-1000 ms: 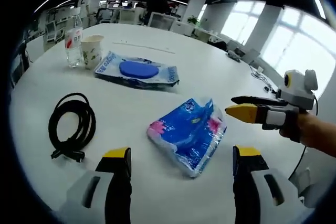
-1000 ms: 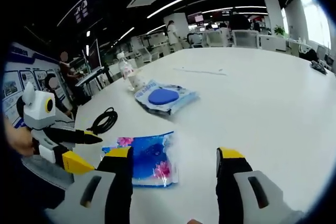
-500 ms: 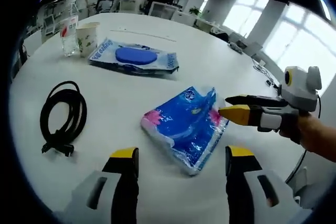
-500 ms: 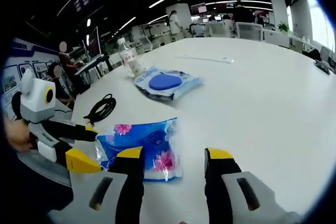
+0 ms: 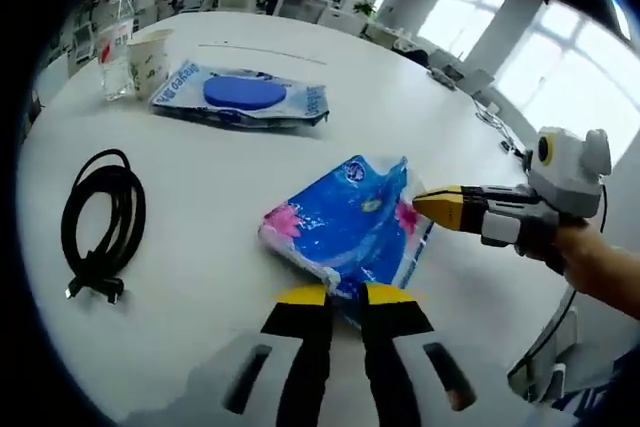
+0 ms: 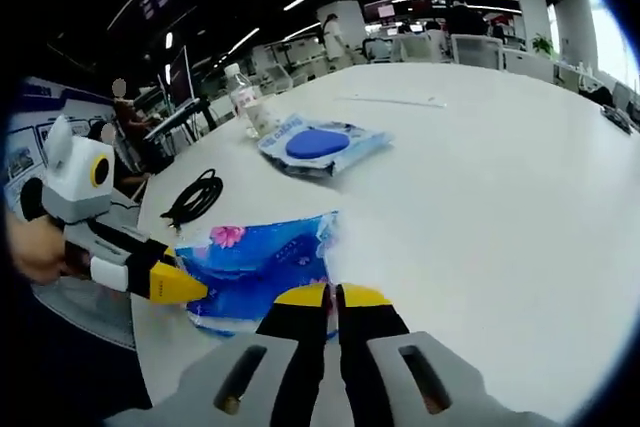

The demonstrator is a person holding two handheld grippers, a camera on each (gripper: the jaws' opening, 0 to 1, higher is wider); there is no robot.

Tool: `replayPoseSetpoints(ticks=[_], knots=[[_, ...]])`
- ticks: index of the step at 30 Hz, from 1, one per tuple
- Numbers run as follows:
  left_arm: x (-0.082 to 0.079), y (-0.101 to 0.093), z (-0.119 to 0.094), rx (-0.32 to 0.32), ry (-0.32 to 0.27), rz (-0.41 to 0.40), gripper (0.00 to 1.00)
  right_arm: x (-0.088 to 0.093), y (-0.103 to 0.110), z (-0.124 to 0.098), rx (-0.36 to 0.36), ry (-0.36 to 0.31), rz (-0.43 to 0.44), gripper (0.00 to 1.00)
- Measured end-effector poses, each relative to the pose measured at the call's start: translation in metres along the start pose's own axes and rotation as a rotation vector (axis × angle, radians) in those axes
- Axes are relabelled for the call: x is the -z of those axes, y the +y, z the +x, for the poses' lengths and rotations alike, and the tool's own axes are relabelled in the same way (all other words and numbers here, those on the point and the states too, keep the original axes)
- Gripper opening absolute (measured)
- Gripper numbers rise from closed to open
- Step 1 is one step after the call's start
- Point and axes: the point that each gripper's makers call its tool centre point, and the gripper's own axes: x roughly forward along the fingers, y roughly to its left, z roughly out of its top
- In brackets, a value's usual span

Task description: Arrange the tabletop items into an orderly group along one side of the table until the central work area is clear of visible clutter.

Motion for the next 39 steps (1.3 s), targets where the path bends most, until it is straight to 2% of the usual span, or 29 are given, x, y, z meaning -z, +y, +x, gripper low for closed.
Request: replayPoseSetpoints(ticks=[4,15,16,24,29,34,39], knots=[[-0.002,0.0,-0.001,0.004,-0.009,0.011,0.03,0.002,-0.001,-0.006,0.015,-0.007,0.01,0.0],[-0.019,-0.008,0.003,0.044,-0.029,0.008,0.01,-0.007,-0.007,-0.031,0.072,-0.084,0.07,0.0],[-0.022,-0.013,0.004,0.07,-0.033,-0.004,0.01,-0.007,-0.009,-0.034,0.085,-0.091,0.071,0.0],[-0.045,-0.021,0.002,0.114,-0.08,0.057,0.01,-0.019,-0.013,-0.051,0.119,-0.155,0.106,0.0],[-0.057,-0.027,0.004,0.148,-0.091,0.048,0.01,-0.026,-0.017,-0.059,0.143,-0.192,0.124,0.0],[-0.07,-0.033,0.004,0.178,-0.122,0.098,0.01,-0.031,-0.021,-0.063,0.152,-0.21,0.147,0.0],[-0.079,-0.035,0.007,0.191,-0.118,0.116,0.01,-0.036,-0.024,-0.067,0.16,-0.219,0.148,0.0]])
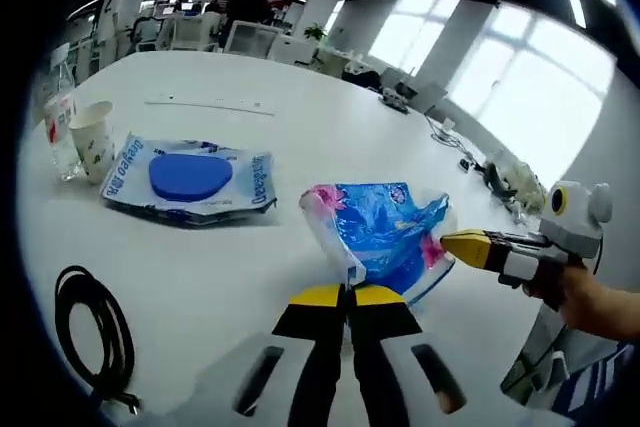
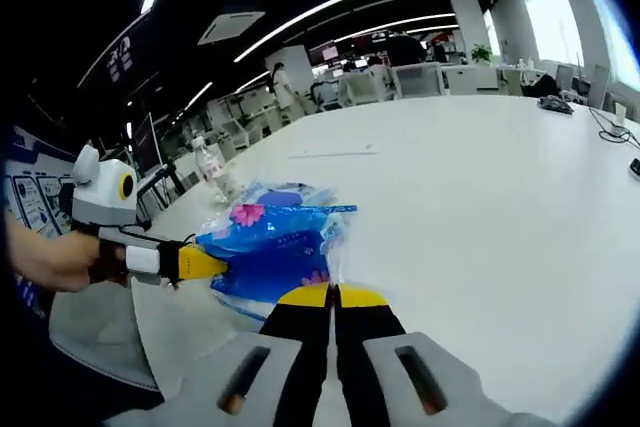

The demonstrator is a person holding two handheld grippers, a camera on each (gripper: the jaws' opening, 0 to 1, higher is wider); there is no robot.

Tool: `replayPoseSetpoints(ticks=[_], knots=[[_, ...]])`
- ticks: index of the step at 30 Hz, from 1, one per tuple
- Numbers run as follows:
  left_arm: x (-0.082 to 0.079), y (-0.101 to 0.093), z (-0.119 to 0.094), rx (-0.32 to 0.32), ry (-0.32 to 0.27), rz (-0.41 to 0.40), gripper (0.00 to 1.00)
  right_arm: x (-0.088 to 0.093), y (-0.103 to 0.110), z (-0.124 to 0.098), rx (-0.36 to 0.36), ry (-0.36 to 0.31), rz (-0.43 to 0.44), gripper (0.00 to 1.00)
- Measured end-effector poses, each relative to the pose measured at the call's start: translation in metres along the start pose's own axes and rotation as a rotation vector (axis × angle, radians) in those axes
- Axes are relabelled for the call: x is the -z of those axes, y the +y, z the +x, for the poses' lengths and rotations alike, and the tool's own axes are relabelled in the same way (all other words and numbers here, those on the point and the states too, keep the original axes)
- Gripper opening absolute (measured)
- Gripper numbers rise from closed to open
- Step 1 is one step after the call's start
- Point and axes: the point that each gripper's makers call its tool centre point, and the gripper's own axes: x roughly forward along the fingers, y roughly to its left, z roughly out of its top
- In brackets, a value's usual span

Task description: Arrange the tabletop items into an orderly group along one side of the table until the central work area is clear of visible clutter.

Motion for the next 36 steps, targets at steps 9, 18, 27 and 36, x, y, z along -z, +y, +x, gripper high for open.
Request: replayPoseSetpoints(ticks=[9,18,27,36], knots=[[-0.021,-0.001,0.009,0.009,-0.026,0.054,0.01,-0.017,-0.004,-0.003,0.017,-0.017,-0.002,0.0],[-0.038,0.0,0.018,0.029,-0.024,0.101,0.01,-0.027,-0.009,-0.001,0.04,-0.045,0.031,0.0],[-0.044,-0.008,0.024,0.034,0.0,0.205,0.01,-0.032,-0.02,-0.001,0.063,-0.06,0.065,0.0],[-0.041,-0.017,0.026,0.035,0.009,0.31,0.01,-0.026,-0.027,-0.004,0.076,-0.056,0.092,0.0]])
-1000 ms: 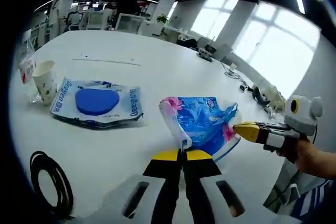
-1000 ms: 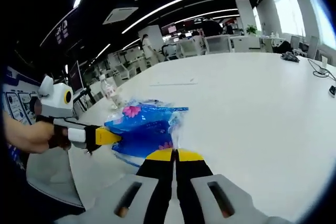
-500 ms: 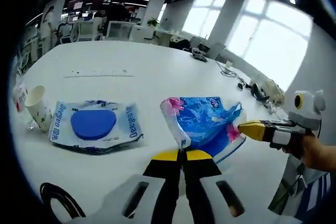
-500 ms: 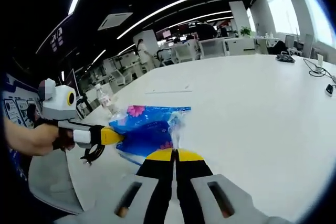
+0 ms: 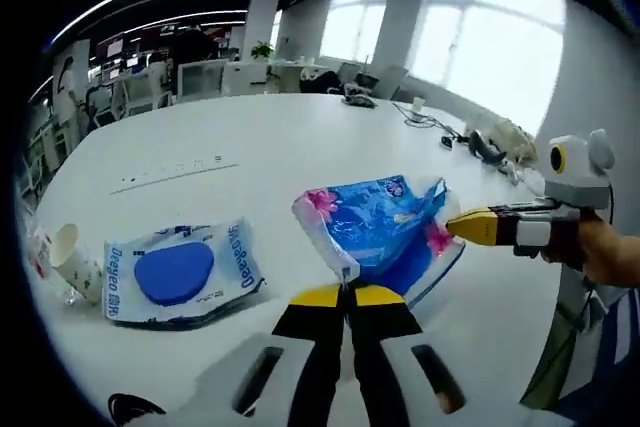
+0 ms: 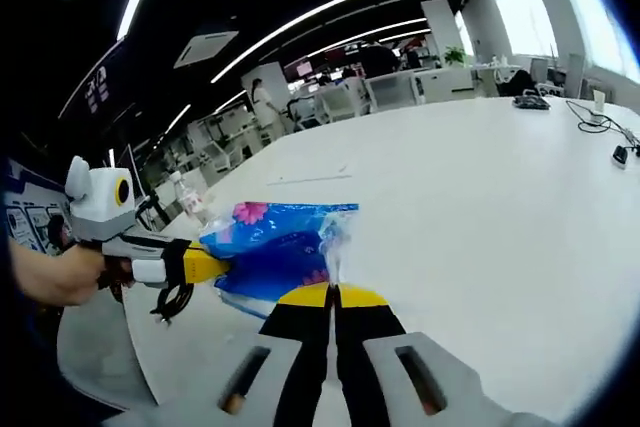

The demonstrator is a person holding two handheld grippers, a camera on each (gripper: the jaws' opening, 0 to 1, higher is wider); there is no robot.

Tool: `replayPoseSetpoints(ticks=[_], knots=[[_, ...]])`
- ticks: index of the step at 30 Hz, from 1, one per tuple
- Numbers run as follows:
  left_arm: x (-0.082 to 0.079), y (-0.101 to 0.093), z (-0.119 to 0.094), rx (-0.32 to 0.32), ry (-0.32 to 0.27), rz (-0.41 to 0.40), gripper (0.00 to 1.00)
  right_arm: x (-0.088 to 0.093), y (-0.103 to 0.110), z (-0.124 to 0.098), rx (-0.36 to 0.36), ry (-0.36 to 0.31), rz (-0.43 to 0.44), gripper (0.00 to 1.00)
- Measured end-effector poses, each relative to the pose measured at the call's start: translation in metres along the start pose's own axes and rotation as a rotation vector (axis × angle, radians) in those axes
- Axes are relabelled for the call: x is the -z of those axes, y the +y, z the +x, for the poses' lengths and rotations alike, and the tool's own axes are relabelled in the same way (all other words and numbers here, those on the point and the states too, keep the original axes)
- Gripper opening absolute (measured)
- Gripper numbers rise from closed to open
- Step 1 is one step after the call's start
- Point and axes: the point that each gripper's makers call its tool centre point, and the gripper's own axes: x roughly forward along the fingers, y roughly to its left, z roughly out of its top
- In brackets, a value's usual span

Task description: Arrange the tabletop items into an orderly group along one side of the table until the central work area is clear of visible clutter.

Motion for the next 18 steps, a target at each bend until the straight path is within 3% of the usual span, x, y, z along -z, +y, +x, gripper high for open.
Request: replayPoseSetpoints(ticks=[4,12,18], knots=[[-0.003,-0.001,0.005,0.004,0.004,0.011,0.01,-0.001,-0.004,-0.001,0.009,0.002,0.007,0.0],[-0.026,0.003,0.018,0.011,0.013,0.021,0.01,-0.017,-0.013,0.0,0.03,-0.031,0.032,0.0],[-0.021,0.004,0.022,0.002,0.043,0.029,0.02,-0.021,-0.014,0.003,0.032,-0.037,0.029,0.0]])
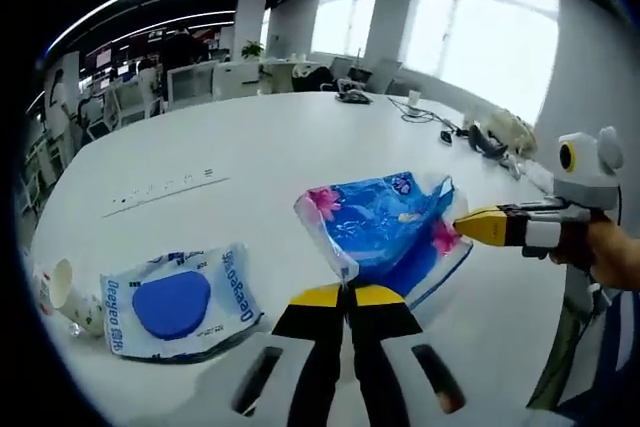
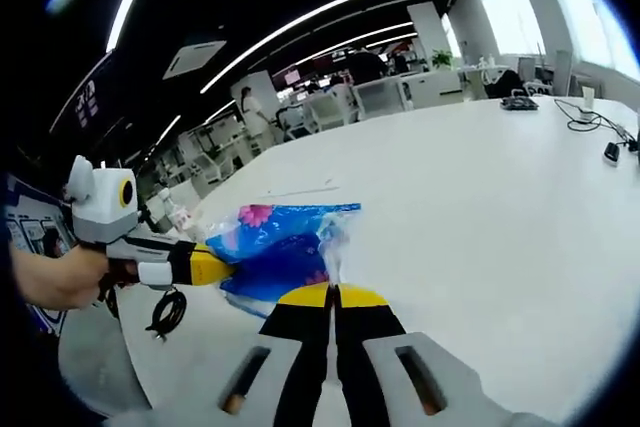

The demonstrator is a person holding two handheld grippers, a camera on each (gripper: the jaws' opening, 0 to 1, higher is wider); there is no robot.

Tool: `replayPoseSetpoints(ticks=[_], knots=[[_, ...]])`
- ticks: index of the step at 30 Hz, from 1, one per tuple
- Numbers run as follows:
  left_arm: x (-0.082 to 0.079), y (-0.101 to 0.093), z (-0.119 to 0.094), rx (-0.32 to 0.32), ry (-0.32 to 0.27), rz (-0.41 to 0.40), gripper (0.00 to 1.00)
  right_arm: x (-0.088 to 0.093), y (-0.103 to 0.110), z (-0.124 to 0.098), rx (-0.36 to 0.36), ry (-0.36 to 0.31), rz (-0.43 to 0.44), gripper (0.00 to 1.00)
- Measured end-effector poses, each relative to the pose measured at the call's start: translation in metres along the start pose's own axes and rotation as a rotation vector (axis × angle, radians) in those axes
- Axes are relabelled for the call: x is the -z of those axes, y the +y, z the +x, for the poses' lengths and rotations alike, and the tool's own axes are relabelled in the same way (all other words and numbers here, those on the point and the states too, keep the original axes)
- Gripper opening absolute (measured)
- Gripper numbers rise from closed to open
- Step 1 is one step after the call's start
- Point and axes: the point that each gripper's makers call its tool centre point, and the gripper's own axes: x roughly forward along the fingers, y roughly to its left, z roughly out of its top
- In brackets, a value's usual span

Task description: Arrange the tabletop items into an orderly group along one side of the table until the central work area is clear of visible clutter.

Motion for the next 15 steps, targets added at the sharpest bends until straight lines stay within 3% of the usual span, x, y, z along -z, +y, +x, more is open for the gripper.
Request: replayPoseSetpoints(ticks=[3,5,11,14,15], knots=[[0.0073,-0.0006,0.0012,-0.002,0.025,0.003,0.02,0.0013,0.0009,0.0021,-0.005,0.007,-0.006,0.0],[0.0058,-0.0001,-0.0001,-0.013,0.016,0.047,0.02,0.0024,0.0024,0.0028,-0.007,0.013,-0.01,0.0],[0.0022,0.0015,-0.0034,-0.038,-0.006,0.082,0.02,0.0013,0.006,0.0042,-0.011,0.013,-0.011,0.0],[0.0063,0.0017,-0.0039,-0.027,0.022,0.012,0.02,0.0008,0.0067,0.0051,-0.01,0.013,-0.014,0.0],[0.0049,0.0042,-0.004,-0.029,0.019,0.031,0.02,0.0007,0.0073,0.0056,-0.012,0.014,-0.011,0.0]])
